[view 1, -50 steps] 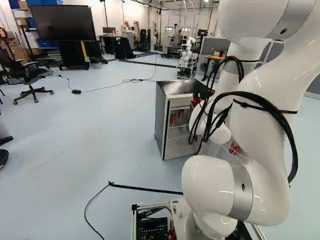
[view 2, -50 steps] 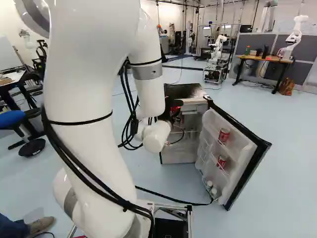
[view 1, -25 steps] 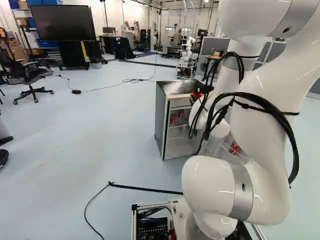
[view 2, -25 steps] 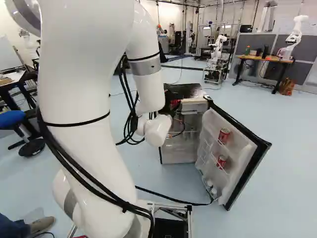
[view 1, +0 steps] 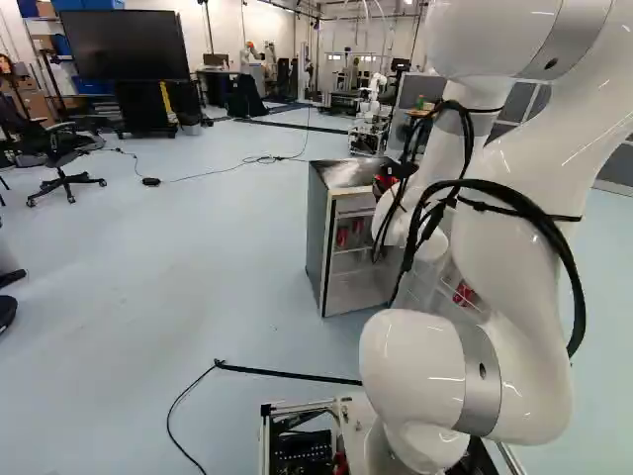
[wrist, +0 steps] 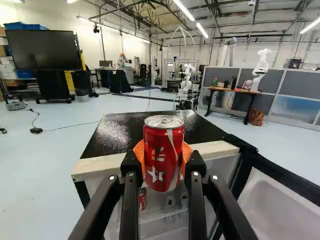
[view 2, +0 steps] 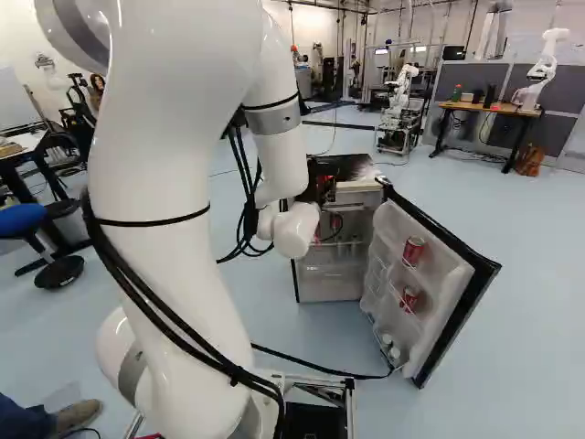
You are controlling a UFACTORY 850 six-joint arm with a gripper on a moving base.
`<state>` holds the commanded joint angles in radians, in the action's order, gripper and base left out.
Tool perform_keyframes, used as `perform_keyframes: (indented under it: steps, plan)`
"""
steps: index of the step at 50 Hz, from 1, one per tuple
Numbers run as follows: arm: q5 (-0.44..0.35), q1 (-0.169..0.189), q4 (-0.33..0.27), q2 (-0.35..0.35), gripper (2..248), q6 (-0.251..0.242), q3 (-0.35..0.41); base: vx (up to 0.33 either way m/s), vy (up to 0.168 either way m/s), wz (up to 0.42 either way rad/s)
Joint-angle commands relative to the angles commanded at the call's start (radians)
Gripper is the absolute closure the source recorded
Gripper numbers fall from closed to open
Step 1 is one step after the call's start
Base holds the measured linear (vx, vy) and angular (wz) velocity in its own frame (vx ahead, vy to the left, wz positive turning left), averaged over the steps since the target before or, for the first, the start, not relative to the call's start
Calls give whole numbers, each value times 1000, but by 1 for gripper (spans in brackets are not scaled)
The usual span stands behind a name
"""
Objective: Grab a drink from the fridge
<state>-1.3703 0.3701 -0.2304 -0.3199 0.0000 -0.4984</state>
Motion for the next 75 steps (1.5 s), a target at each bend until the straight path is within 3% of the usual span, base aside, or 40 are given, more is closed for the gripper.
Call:
perform_keyframes:
  steps: [75]
  plan:
    - [0, -56, 0, -253, 158, 0, -321, 0, 0, 0]
